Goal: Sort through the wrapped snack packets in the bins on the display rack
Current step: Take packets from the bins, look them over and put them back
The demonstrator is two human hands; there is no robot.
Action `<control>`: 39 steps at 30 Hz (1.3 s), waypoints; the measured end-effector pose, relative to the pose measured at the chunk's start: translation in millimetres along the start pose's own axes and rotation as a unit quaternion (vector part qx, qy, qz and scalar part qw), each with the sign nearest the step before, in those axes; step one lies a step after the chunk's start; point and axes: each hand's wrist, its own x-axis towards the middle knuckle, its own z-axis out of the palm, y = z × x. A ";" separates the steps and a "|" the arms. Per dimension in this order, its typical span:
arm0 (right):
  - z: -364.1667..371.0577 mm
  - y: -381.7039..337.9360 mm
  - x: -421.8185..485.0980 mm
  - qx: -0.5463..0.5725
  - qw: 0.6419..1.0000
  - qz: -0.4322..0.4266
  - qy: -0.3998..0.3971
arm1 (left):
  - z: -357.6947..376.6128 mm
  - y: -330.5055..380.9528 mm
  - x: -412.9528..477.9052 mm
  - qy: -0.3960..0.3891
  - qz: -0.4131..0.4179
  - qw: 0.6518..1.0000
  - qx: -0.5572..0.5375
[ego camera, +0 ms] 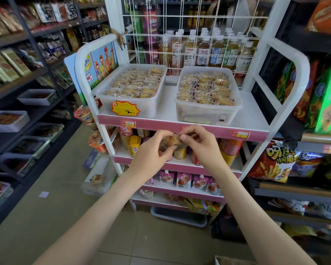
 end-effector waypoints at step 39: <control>583.6 356.4 122.1 -0.480 0.772 0.250 -0.333 | -124.1 -640.2 -178.5 -0.387 -0.219 0.836 0.320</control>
